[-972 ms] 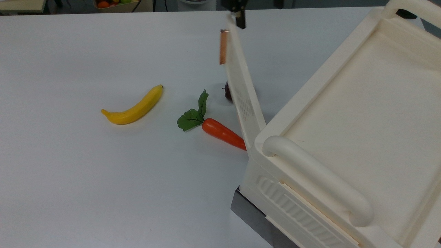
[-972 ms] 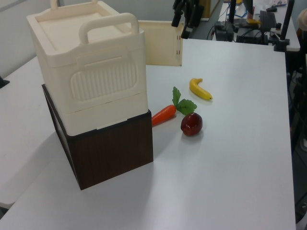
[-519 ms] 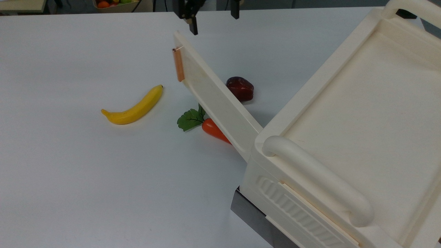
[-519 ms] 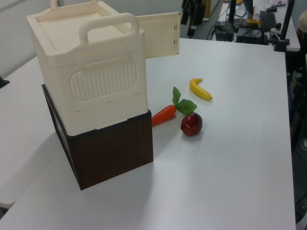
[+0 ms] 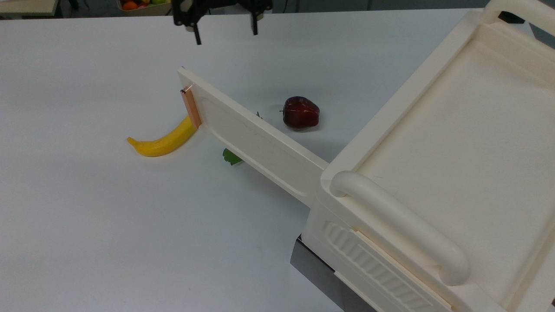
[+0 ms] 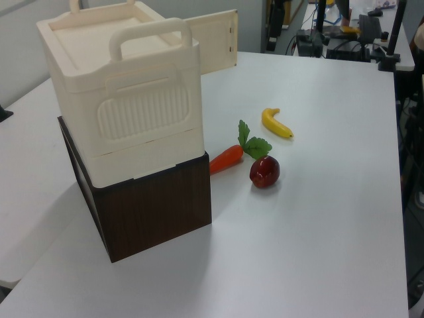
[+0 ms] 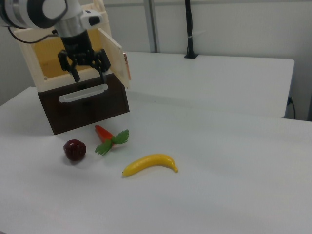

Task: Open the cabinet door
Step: 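Sweep the door fully open toward the banana and release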

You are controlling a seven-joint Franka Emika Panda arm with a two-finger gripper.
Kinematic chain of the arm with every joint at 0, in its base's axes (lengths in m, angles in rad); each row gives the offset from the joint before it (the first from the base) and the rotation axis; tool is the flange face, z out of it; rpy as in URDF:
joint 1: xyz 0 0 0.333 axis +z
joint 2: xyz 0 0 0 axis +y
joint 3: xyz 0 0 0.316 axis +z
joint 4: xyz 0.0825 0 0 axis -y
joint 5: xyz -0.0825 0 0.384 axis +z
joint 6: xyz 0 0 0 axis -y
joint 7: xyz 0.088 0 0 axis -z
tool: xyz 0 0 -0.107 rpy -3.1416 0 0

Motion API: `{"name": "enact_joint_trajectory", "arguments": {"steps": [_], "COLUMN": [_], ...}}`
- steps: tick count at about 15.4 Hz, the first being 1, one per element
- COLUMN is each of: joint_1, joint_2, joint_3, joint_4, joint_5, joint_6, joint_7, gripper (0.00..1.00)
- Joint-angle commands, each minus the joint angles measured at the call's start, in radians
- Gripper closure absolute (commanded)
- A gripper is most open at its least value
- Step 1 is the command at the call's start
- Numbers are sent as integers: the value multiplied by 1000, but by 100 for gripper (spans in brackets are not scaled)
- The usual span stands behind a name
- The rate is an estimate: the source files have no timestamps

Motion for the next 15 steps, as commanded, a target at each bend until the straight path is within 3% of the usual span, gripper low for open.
{"name": "enact_joint_trajectory", "arguments": {"steps": [1, 5, 9, 15], "joint_1": [-43, -67, -68, -71], "joint_2": [-23, -39, -115, -109], "joint_3": [-2, -1, 4, 1], "joint_4": [-42, -96, -194, -182], "joint_5": [-32, -35, -76, -78], "joint_6": [-100, -97, -33, -41], "joint_7": [54, 186, 223, 225], "gripper": [0, 0, 0, 0]}}
